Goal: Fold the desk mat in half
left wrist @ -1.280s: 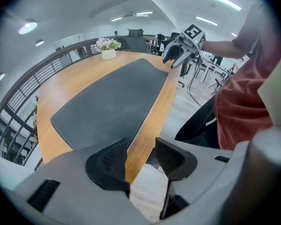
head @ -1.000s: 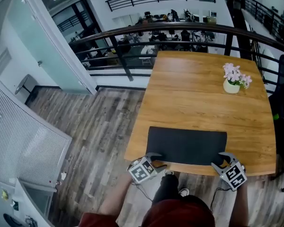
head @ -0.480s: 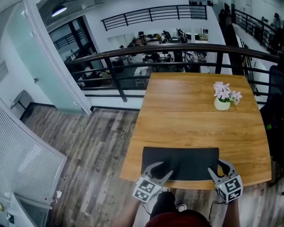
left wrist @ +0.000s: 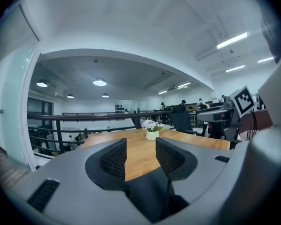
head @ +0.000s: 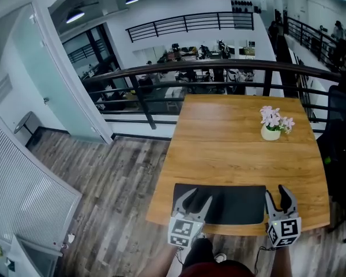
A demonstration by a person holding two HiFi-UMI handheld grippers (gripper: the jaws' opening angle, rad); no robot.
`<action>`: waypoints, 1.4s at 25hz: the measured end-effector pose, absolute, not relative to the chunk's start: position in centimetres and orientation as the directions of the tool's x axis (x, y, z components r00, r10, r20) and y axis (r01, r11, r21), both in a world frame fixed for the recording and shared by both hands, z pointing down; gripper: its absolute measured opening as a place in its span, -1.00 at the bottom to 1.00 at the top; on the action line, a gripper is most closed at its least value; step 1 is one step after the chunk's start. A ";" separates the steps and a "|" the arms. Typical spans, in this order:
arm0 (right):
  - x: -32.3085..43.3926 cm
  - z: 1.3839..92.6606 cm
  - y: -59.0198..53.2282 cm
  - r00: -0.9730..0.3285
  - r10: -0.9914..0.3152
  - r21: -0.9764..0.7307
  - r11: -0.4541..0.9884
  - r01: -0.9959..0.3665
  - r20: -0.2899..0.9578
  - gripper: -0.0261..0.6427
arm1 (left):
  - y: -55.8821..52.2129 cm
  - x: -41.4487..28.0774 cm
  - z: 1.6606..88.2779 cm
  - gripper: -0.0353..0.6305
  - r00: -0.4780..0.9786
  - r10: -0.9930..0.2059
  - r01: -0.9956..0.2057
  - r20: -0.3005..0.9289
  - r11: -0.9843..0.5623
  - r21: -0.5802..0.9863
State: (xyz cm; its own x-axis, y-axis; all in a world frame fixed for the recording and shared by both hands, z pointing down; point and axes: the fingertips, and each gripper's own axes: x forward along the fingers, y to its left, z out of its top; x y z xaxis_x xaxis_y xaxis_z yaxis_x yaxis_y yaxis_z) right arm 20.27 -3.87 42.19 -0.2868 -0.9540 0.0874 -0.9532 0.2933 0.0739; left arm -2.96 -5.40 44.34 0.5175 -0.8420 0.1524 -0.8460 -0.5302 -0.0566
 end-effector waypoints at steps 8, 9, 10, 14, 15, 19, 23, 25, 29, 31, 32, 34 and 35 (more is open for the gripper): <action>21.6 34.8 -4.4 -0.198 -0.976 0.137 0.184 -0.973 -0.093 -0.30 | -5.6 -3.6 36.7 -0.26 0.422 -0.906 -0.905 -0.025 -0.420 -0.072; 21.7 34.2 -4.6 -0.195 -0.975 0.142 0.179 -0.974 -0.108 -0.30 | -5.7 -3.9 35.7 -0.26 0.405 -0.913 -0.913 -0.051 -0.400 -0.079; 21.8 33.7 -4.7 -0.189 -0.975 0.142 0.172 -0.975 -0.118 -0.30 | -5.8 -4.1 34.8 -0.26 0.387 -0.919 -0.921 -0.080 -0.381 -0.083; 22.1 31.8 -4.8 -0.159 -0.975 0.144 0.137 -0.980 -0.154 -0.30 | -6.3 -4.9 31.9 -0.26 0.332 -0.928 -0.943 -0.172 -0.321 -0.084; 22.3 31.3 -4.8 -0.146 -0.975 0.150 0.121 -0.981 -0.169 -0.30 | -6.4 -5.0 31.5 -0.26 0.321 -0.928 -0.947 -0.189 -0.310 -0.086; 22.4 31.0 -5.0 -0.102 -0.968 0.205 0.055 -0.977 -0.227 -0.31 | -6.9 -5.5 31.0 -0.26 0.291 -0.931 -0.957 -0.223 -0.279 -0.081; 21.7 30.9 -5.3 -0.104 -0.965 0.195 0.057 -0.979 -0.240 -0.30 | -7.3 -5.5 30.3 -0.26 0.290 -0.923 -0.956 -0.254 -0.268 -0.118; 21.4 30.7 -5.3 -0.100 -0.964 0.186 0.054 -0.981 -0.248 -0.30 | -7.2 -5.5 30.4 -0.26 0.291 -0.923 -0.956 -0.250 -0.270 -0.117; 21.5 30.9 -5.8 -0.101 -0.959 0.173 0.056 -0.983 -0.266 -0.30 | -7.5 -5.5 31.0 -0.26 0.294 -0.925 -0.955 -0.239 -0.273 -0.115; 21.5 30.8 -6.0 -0.102 -0.959 0.178 0.055 -0.983 -0.265 -0.30 | -7.7 -5.4 31.3 -0.26 0.294 -0.927 -0.955 -0.235 -0.272 -0.121; 21.6 30.9 -6.1 -0.100 -0.959 0.174 0.055 -0.983 -0.265 -0.30 | -7.8 -5.4 31.4 -0.26 0.294 -0.927 -0.955 -0.231 -0.274 -0.116; 21.6 31.2 -6.1 -0.094 -0.959 0.158 0.053 -0.986 -0.269 -0.30 | -7.9 -5.4 31.7 -0.26 0.297 -0.928 -0.954 -0.226 -0.277 -0.116; 21.6 31.4 -6.1 -0.090 -0.958 0.146 0.051 -0.988 -0.271 -0.30 | -7.9 -5.4 31.8 -0.26 0.297 -0.928 -0.954 -0.225 -0.277 -0.119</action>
